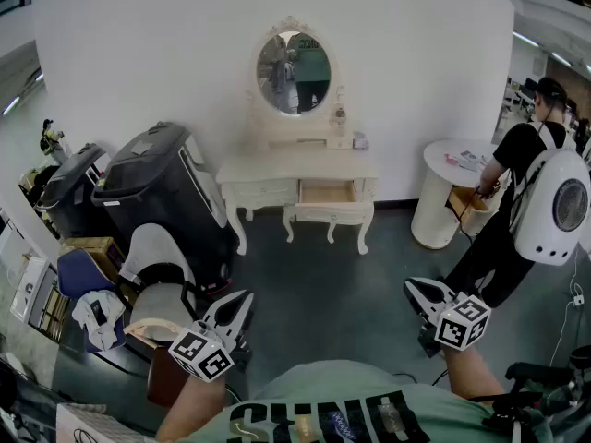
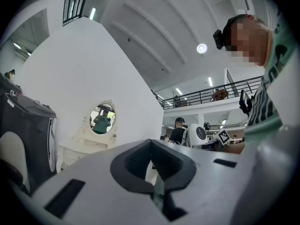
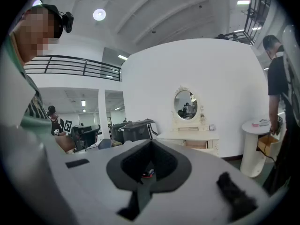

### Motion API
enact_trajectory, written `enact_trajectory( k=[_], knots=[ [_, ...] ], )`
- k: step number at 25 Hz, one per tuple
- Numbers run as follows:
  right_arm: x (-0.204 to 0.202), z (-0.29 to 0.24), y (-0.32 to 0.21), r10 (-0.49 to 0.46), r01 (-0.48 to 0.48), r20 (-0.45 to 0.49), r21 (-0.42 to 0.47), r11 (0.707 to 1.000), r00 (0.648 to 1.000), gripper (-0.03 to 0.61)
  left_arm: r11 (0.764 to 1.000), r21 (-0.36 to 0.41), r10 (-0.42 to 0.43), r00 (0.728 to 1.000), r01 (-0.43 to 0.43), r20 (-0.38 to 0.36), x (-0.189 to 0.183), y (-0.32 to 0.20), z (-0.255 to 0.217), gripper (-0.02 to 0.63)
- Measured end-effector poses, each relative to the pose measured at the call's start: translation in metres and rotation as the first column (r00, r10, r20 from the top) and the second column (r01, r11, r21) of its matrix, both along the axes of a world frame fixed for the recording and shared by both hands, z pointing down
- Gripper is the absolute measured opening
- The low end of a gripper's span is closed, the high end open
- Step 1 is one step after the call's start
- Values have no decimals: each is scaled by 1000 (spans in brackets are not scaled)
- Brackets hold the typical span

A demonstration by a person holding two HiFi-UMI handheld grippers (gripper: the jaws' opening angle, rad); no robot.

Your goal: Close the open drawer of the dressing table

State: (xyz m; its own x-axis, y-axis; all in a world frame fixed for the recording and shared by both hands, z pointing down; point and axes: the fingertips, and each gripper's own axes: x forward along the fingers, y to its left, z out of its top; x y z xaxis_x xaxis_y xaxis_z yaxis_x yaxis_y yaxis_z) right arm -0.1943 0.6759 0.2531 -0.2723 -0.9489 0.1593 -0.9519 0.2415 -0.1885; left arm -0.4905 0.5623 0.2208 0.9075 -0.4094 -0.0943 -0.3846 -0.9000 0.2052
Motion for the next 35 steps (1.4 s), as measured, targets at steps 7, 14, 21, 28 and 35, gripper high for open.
enact_trajectory(
  k=[7,14,21,28,35],
  knots=[
    [12,3,2,8,-8,-5,14,1000,1000,11,1000,-8,12,1000,-12,-4,15,-1,6,9],
    [43,4,17,24,-24,18,15,1000,1000,12,999,1,32,999,-32,7,51,7,2,9],
    [92,4,42,43,-44,27,19,999,999,12,999,0,50,998,-50,22,106,27,-2,9],
    [132,10,58,30,-31,44,0,1000,999,12,997,-24,70,997,-69,42,158,41,0,9],
    [148,28,43,20,-18,55,-20,1000,998,12,996,-36,85,994,-83,70,183,29,10,9]
  ],
)
